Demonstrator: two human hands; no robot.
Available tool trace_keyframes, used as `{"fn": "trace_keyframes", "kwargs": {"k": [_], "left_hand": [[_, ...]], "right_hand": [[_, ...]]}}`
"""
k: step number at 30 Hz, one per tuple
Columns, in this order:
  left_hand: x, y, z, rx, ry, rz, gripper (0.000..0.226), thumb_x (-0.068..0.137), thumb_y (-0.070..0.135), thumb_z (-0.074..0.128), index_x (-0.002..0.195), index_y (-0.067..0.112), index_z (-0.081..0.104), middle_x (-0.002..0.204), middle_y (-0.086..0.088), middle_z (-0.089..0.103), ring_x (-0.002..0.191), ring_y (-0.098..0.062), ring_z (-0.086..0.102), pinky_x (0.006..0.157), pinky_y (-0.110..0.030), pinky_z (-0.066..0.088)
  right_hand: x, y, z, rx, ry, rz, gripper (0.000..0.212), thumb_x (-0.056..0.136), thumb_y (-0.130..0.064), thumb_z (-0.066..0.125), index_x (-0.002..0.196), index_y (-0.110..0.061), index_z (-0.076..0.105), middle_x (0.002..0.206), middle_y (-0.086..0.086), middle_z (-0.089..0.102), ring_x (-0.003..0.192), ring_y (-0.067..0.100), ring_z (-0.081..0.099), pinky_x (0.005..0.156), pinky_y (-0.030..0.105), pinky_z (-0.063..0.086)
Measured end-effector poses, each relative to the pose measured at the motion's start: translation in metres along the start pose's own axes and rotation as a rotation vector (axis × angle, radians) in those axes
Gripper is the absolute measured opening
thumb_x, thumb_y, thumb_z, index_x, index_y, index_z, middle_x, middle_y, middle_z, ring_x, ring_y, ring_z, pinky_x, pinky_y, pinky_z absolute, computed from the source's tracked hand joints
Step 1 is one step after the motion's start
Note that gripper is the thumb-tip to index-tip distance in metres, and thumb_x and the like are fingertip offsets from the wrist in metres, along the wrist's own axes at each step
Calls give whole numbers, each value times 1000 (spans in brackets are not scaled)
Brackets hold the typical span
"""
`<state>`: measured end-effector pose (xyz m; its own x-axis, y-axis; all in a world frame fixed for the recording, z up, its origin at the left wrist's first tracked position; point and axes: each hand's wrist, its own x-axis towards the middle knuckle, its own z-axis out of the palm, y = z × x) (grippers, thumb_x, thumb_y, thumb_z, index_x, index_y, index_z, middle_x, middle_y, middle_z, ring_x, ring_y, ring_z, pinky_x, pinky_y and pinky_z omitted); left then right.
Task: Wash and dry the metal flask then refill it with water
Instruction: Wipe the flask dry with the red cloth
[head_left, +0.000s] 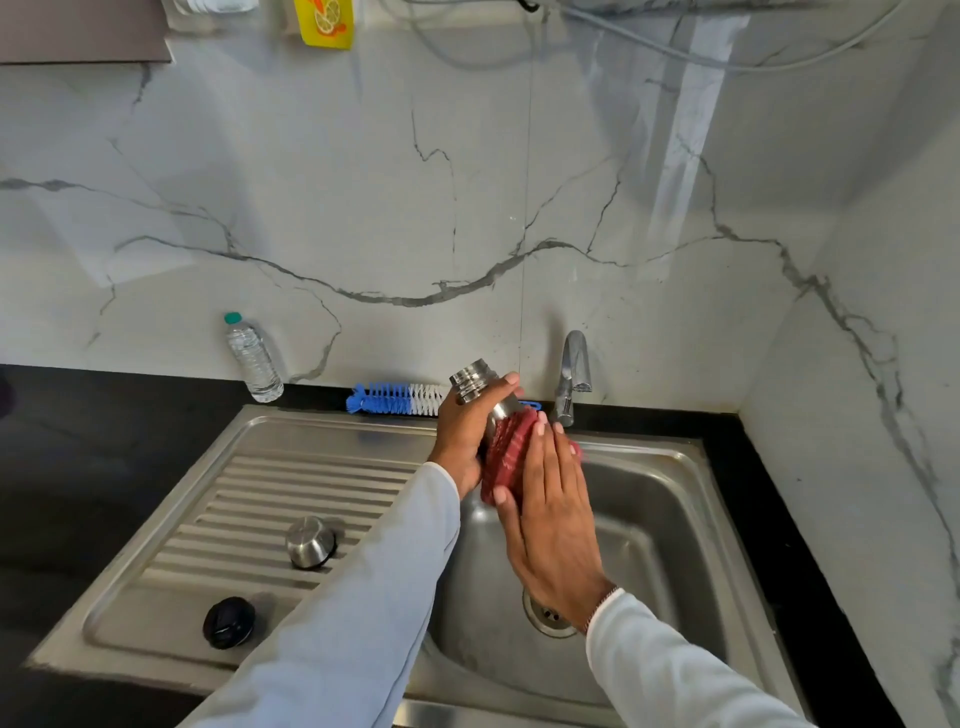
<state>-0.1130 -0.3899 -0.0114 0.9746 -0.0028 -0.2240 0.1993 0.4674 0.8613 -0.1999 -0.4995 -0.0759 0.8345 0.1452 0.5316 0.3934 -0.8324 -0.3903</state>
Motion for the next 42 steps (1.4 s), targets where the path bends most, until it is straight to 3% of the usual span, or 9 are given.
{"fn": "trace_keyframes", "kwargs": {"k": [6, 9, 15, 20, 24, 28, 34, 39, 42], "left_hand": [[-16, 0, -2, -61, -242, -138, 86, 88, 81, 41, 137, 13, 64, 134, -13, 68, 125, -26, 65, 112, -42, 44], [-16, -5, -3, -216, -259, -145, 91, 85, 85, 45, 145, 18, 58, 146, -12, 59, 137, -28, 55, 122, -47, 33], [-7, 4, -3, -202, -276, -122, 68, 90, 48, 56, 138, 1, 60, 142, -21, 59, 131, -34, 58, 120, -45, 36], [-12, -2, 4, -185, -268, -218, 70, 87, 57, 60, 124, -1, 70, 134, -23, 63, 130, -37, 56, 121, -45, 35], [-12, -5, 6, -17, -304, -138, 89, 69, 54, 86, 133, -4, 63, 139, -26, 60, 131, -40, 56, 119, -47, 38], [-11, -5, 6, 159, -312, -36, 35, 74, 34, 85, 97, 8, 78, 95, -13, 75, 86, -24, 72, 81, -33, 60], [-6, 18, 5, 143, -110, 59, 15, 79, 6, 82, 84, 13, 69, 76, -9, 72, 77, -31, 68, 79, -43, 58], [-4, 30, 5, 84, -51, -8, 17, 84, 15, 79, 93, 14, 64, 89, -18, 70, 92, -42, 68, 79, -49, 59], [-7, 30, 8, 84, -75, -22, 17, 87, 16, 77, 96, 17, 63, 115, -27, 70, 96, -39, 67, 90, -52, 56]], "right_hand": [[55, -5, -18, 94, -18, -4, 67, 109, -42, 32, 161, -10, 4, 168, 10, 11, 156, 23, 8, 127, 39, 15], [74, -4, -23, -7, -61, -101, 66, 108, -44, 30, 161, -10, 12, 168, 9, 14, 156, 26, 10, 126, 44, 17], [60, -7, -28, 8, -40, -178, 60, 110, -30, 35, 161, -10, 10, 169, 9, 6, 157, 22, -2, 127, 46, 13], [38, -10, -16, 32, 55, -60, 61, 109, -29, 32, 161, -6, 9, 169, 11, 7, 157, 22, -2, 126, 49, 16], [18, -9, -11, 315, 95, 69, 63, 109, -28, 32, 161, -15, 0, 170, 1, -3, 156, 17, -5, 125, 49, 18], [14, -9, -15, 637, 139, 211, 59, 109, -26, 29, 162, -23, 2, 169, -10, 5, 156, 13, 9, 123, 51, 25], [-18, -2, -11, 735, -15, 217, 59, 109, -28, 30, 162, -30, 3, 167, -18, 12, 154, 5, 15, 124, 46, 24], [-27, 16, -9, 647, -75, 270, 72, 101, -48, 52, 159, -43, 10, 149, -23, 35, 139, 0, 38, 116, 42, 39], [-11, 20, -15, 554, -106, 243, 89, 87, -70, 57, 155, -54, 1, 139, -31, 35, 127, -15, 33, 114, 37, 33]]}}
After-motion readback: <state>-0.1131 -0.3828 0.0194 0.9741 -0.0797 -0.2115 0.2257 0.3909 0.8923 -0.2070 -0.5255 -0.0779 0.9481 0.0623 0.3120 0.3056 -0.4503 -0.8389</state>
